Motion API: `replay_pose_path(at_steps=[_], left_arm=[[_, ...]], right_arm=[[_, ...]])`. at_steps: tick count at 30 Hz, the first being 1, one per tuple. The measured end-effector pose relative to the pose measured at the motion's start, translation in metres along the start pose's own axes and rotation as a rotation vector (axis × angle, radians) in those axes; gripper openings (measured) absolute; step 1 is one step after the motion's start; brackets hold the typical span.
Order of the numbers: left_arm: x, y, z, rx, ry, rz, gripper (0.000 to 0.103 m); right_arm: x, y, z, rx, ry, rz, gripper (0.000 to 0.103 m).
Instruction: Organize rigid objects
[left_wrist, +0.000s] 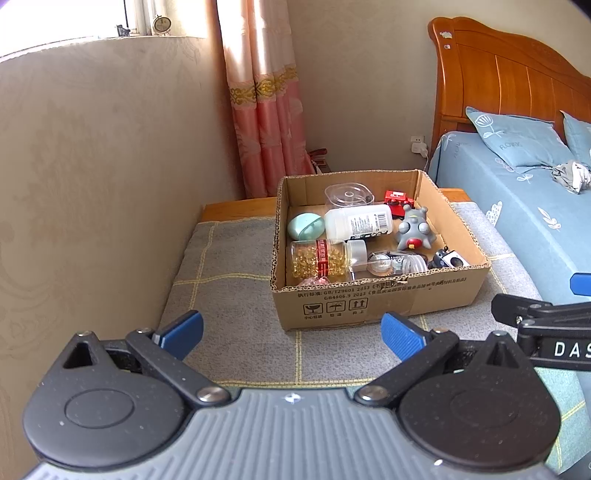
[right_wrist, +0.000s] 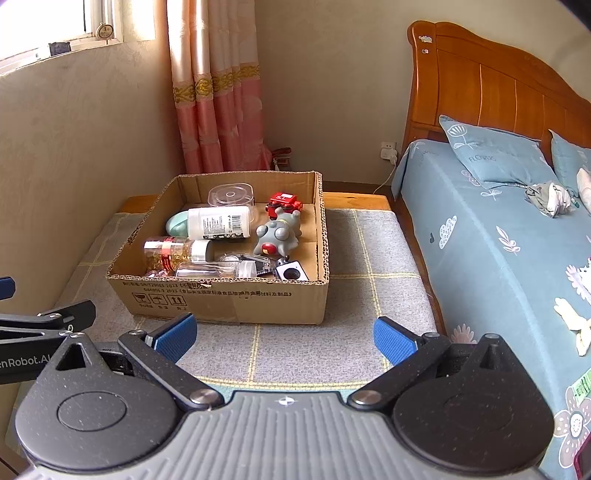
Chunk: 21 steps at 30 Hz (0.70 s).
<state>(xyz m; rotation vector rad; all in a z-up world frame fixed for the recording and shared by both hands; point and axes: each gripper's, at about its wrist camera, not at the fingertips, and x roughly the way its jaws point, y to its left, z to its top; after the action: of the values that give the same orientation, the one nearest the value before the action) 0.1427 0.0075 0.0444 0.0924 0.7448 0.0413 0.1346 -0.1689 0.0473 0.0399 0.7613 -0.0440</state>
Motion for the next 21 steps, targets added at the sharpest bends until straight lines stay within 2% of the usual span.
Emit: replay_pose_path(at_steps=[21], left_arm=[[-0.0017, -0.0012, 0.0003, 0.002, 0.0, 0.006, 0.102]], right_arm=[[-0.0016, 0.0006, 0.0007, -0.008, -0.003, 0.003, 0.103]])
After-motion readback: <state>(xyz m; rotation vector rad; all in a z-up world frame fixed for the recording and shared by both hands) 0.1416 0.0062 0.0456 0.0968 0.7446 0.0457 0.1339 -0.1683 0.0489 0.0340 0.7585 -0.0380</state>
